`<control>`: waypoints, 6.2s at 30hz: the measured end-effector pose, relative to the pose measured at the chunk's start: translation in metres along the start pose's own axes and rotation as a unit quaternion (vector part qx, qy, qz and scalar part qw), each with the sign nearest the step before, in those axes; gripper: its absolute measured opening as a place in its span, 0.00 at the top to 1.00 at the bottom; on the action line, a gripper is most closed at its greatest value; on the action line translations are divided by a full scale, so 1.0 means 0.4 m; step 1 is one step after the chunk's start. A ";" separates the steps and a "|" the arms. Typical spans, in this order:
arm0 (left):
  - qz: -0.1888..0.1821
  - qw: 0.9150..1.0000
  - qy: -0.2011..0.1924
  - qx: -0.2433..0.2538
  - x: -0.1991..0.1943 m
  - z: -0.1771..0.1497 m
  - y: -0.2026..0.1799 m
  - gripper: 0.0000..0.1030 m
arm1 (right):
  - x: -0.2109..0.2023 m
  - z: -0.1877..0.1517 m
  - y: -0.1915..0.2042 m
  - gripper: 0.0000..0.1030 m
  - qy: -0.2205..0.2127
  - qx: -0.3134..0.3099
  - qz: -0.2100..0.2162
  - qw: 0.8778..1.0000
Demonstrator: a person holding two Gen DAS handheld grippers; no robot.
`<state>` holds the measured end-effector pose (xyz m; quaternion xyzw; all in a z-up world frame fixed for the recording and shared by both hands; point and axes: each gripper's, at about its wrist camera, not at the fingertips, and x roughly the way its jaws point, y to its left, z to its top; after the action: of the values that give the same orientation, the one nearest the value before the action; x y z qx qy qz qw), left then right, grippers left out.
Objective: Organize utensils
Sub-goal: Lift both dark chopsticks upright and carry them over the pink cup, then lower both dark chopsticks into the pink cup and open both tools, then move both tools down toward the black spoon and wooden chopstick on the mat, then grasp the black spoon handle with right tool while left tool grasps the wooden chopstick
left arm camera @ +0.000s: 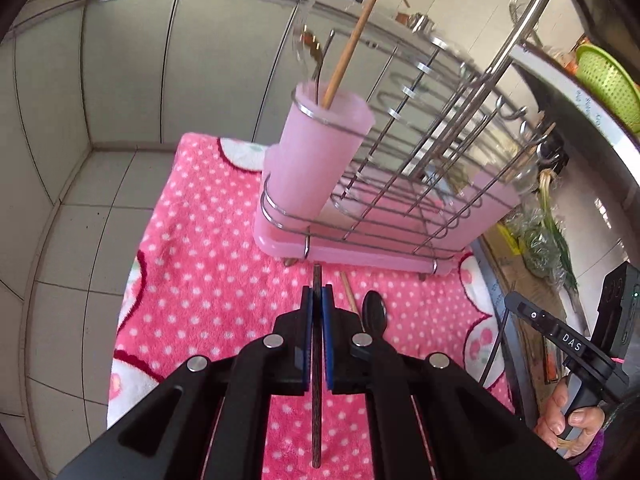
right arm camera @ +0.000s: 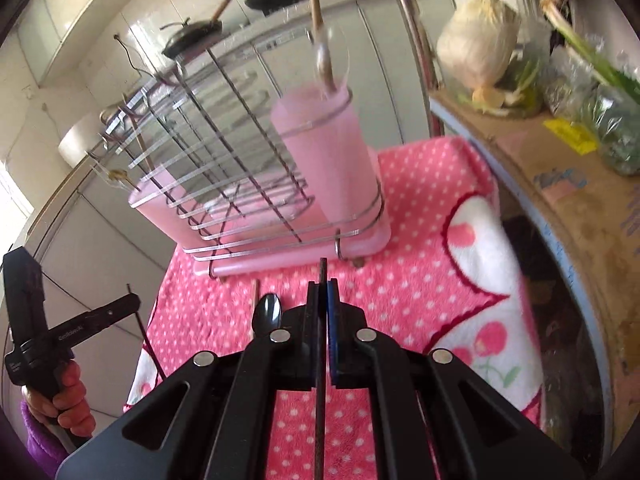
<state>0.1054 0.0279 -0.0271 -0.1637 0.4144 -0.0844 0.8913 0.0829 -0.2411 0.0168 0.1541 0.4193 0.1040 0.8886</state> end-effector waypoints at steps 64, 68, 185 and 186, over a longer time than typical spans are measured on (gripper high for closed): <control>0.054 0.978 -0.193 0.064 0.009 0.241 -0.092 0.96 | 0.013 0.234 0.071 0.96 -0.214 -0.102 -0.033 0.971; 0.054 0.981 -0.177 0.063 0.024 0.237 -0.088 0.96 | 0.028 0.233 0.068 0.96 -0.190 -0.103 -0.036 0.976; 0.100 0.964 0.241 0.058 0.439 -0.031 -0.212 0.95 | 0.183 -0.016 -0.168 0.69 0.183 0.033 0.041 0.982; 0.092 0.965 0.239 0.055 0.429 -0.029 -0.206 0.95 | 0.197 -0.010 -0.165 0.69 0.187 0.026 0.035 0.981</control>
<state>0.2054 -0.1005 -0.1264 -0.0507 0.6234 -0.0610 0.7779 0.1328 -0.2770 -0.0655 0.1700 0.5748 0.1513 0.7860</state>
